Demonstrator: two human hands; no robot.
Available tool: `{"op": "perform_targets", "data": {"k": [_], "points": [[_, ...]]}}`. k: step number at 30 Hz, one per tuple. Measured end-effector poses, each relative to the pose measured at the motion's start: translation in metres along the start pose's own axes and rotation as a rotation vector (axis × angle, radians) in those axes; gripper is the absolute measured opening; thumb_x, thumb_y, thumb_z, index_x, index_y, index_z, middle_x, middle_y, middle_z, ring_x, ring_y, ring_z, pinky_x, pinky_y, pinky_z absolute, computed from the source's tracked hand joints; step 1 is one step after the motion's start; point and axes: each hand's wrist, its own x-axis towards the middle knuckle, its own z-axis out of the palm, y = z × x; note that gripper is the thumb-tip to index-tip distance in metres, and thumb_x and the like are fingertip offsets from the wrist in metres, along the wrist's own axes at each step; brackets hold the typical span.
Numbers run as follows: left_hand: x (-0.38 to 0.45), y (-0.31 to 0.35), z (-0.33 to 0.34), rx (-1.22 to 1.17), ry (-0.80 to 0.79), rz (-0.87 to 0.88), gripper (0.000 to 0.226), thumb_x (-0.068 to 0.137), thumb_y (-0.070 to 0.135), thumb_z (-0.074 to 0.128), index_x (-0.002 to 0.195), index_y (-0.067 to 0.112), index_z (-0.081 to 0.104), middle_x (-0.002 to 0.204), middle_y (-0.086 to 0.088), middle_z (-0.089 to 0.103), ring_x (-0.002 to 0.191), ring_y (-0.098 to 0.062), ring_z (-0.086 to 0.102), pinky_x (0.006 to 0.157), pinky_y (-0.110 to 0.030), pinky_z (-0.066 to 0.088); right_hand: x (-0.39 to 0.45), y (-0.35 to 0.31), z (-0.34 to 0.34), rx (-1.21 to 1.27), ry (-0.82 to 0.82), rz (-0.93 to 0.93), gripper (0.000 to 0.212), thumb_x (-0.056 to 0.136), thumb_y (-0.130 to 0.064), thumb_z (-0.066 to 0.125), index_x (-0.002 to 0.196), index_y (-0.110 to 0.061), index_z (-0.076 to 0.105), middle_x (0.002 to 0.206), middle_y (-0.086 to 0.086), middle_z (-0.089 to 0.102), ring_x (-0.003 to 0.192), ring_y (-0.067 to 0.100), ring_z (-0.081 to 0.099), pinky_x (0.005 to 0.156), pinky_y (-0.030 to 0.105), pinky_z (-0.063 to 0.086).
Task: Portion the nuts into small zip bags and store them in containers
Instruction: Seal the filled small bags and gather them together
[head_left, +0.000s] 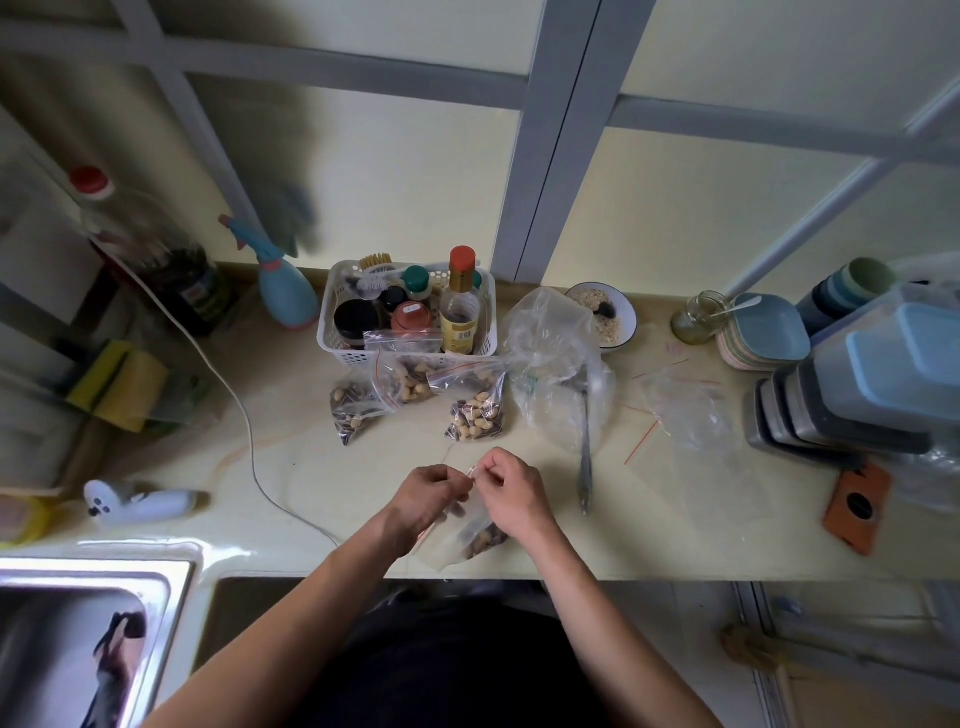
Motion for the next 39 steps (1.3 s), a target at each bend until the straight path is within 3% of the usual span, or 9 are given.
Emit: {"op": "perform_targets", "data": {"k": [5, 9, 14, 17, 19, 23, 27, 34, 39], "points": [[-0.001, 0.004, 0.0, 0.018, -0.024, -0.07, 0.022, 0.092, 0.021, 0.063, 0.101, 0.002, 0.071, 0.084, -0.002, 0.069, 0.071, -0.013, 0.065, 0.064, -0.025, 0.043, -0.002, 0.001, 0.001, 0.011, 0.097, 0.038, 0.011, 0.089, -0.018, 0.058, 0.079, -0.02, 0.06, 0.076, -0.006, 0.071, 0.067, 0.014, 0.06, 0.065, 0.03, 0.048], [-0.006, 0.003, -0.001, -0.01, -0.06, -0.1, 0.019, 0.09, 0.019, 0.064, 0.101, 0.006, 0.072, 0.085, -0.002, 0.069, 0.065, -0.009, 0.067, 0.064, -0.026, 0.04, 0.0, 0.007, -0.003, 0.074, 0.173, 0.098, 0.014, 0.09, -0.016, 0.057, 0.078, -0.019, 0.061, 0.068, -0.005, 0.065, 0.064, 0.014, 0.057, 0.063, 0.029, 0.047], [-0.01, -0.001, -0.008, -0.057, -0.076, -0.085, 0.026, 0.067, 0.031, 0.066, 0.083, 0.011, 0.07, 0.074, -0.004, 0.064, 0.067, -0.018, 0.055, 0.061, -0.025, 0.041, -0.001, 0.003, -0.009, 0.165, -0.001, 0.026, 0.014, 0.091, -0.021, 0.055, 0.077, -0.023, 0.06, 0.063, -0.002, 0.064, 0.054, 0.013, 0.053, 0.06, 0.03, 0.049], [-0.01, -0.006, -0.009, -0.102, -0.082, -0.048, 0.029, 0.078, 0.029, 0.067, 0.095, 0.006, 0.072, 0.082, -0.004, 0.068, 0.075, -0.018, 0.059, 0.065, -0.026, 0.044, -0.001, -0.001, -0.013, 0.196, -0.044, -0.007, 0.014, 0.09, -0.023, 0.057, 0.079, -0.024, 0.064, 0.062, -0.002, 0.063, 0.053, 0.011, 0.053, 0.057, 0.034, 0.054], [-0.009, -0.008, -0.008, -0.143, -0.085, -0.02, 0.019, 0.092, 0.021, 0.065, 0.101, 0.005, 0.07, 0.086, -0.004, 0.069, 0.078, -0.016, 0.062, 0.066, -0.024, 0.044, -0.001, -0.003, -0.013, 0.195, -0.062, -0.024, 0.012, 0.089, -0.024, 0.059, 0.08, -0.025, 0.067, 0.067, -0.004, 0.066, 0.059, 0.009, 0.057, 0.057, 0.032, 0.054], [-0.009, -0.01, -0.01, -0.123, -0.065, 0.042, 0.007, 0.096, 0.014, 0.063, 0.093, 0.009, 0.066, 0.082, -0.005, 0.067, 0.071, -0.012, 0.061, 0.06, -0.019, 0.043, -0.001, 0.002, -0.007, 0.213, -0.124, 0.016, 0.01, 0.087, -0.035, 0.064, 0.084, -0.026, 0.068, 0.082, -0.006, 0.07, 0.067, 0.01, 0.064, 0.063, 0.037, 0.058], [-0.009, -0.012, -0.01, -0.074, -0.061, 0.083, 0.005, 0.095, 0.006, 0.063, 0.092, 0.006, 0.067, 0.075, -0.002, 0.066, 0.067, -0.011, 0.059, 0.059, -0.016, 0.045, 0.0, 0.01, 0.0, 0.157, -0.165, 0.048, 0.025, 0.078, -0.05, 0.065, 0.085, -0.026, 0.068, 0.086, -0.004, 0.072, 0.07, 0.013, 0.066, 0.073, 0.042, 0.059], [-0.007, -0.013, -0.006, -0.032, -0.024, 0.038, 0.007, 0.092, 0.008, 0.067, 0.091, 0.003, 0.071, 0.073, -0.002, 0.067, 0.066, -0.013, 0.06, 0.061, -0.018, 0.048, -0.003, 0.01, 0.005, 0.087, -0.081, 0.029, 0.016, 0.088, -0.031, 0.066, 0.073, -0.03, 0.063, 0.08, -0.006, 0.071, 0.068, 0.017, 0.064, 0.069, 0.031, 0.052], [-0.007, -0.018, -0.013, -0.107, -0.046, -0.028, 0.015, 0.09, 0.011, 0.065, 0.096, -0.001, 0.072, 0.084, -0.009, 0.071, 0.074, -0.017, 0.061, 0.07, -0.026, 0.05, 0.0, 0.009, -0.002, 0.109, -0.114, 0.058, 0.014, 0.091, -0.031, 0.063, 0.08, -0.024, 0.068, 0.071, -0.011, 0.066, 0.062, 0.013, 0.063, 0.068, 0.028, 0.049]]}}
